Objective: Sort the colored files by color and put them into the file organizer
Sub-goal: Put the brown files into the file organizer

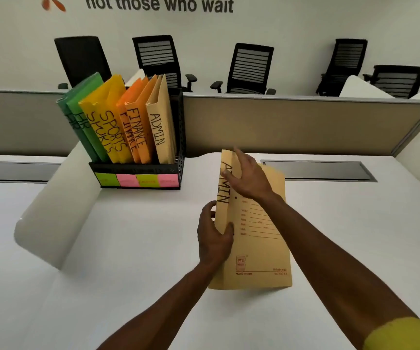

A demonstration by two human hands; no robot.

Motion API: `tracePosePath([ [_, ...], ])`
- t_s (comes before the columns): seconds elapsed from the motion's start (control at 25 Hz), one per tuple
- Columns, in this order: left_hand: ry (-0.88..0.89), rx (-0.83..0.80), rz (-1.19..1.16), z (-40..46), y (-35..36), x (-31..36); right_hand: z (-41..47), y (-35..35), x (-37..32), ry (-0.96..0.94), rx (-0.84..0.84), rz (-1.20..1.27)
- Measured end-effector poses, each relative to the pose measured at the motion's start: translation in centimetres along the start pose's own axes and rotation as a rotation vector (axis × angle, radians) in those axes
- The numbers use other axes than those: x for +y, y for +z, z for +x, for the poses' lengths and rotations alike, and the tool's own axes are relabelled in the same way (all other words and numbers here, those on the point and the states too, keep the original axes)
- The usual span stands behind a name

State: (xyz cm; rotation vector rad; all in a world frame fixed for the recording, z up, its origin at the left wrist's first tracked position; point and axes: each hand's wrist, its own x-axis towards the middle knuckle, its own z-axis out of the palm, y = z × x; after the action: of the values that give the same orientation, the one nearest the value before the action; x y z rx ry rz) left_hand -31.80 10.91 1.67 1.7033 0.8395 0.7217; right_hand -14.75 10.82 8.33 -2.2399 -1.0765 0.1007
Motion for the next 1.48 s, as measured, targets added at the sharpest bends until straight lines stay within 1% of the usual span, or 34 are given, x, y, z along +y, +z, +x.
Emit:
tracePosePath([
  [0.16,0.091,0.091,0.057,1.8,-2.4,0.6,3.6,-1.1,-5.4,-0.046,0.044,-0.006],
  [0.28,0.168,0.107,0.128,2.4,-3.8,0.6,5.1,-1.7,-9.1,-0.083,0.097,0.003],
  [0.44,0.264,0.148,0.137,3.7,-5.1,1.0,6.2,-2.9,-13.0,-0.189,0.1,0.098],
  [0.56,0.355,0.239,0.166,4.8,-6.0,1.6,6.6,-4.0,-15.1,-0.275,0.105,0.183],
  [0.64,0.401,0.285,0.181,5.8,-6.7,2.0,6.8,-4.7,-16.3,-0.311,0.095,0.225],
  [0.92,0.529,0.369,0.145,8.8,-9.2,3.8,8.1,-7.7,-19.7,-0.414,0.034,0.389],
  [1.04,0.602,0.407,0.168,10.6,-10.4,4.7,8.8,-8.6,-21.3,-0.498,0.039,0.425],
  [1.12,0.648,0.424,0.191,11.8,-11.1,5.1,9.3,-8.8,-21.9,-0.521,0.065,0.477],
  [1.24,0.682,0.423,0.211,13.7,-12.1,5.6,10.2,-8.8,-22.6,-0.529,0.097,0.536],
  [1.36,0.698,0.42,0.23,15.9,-12.8,5.9,11.1,-8.6,-23.4,-0.573,0.123,0.541],
  [1.48,0.71,0.378,0.269,18.2,-13.3,5.9,12.2,-8.1,-24.0,-0.625,0.168,0.524],
])
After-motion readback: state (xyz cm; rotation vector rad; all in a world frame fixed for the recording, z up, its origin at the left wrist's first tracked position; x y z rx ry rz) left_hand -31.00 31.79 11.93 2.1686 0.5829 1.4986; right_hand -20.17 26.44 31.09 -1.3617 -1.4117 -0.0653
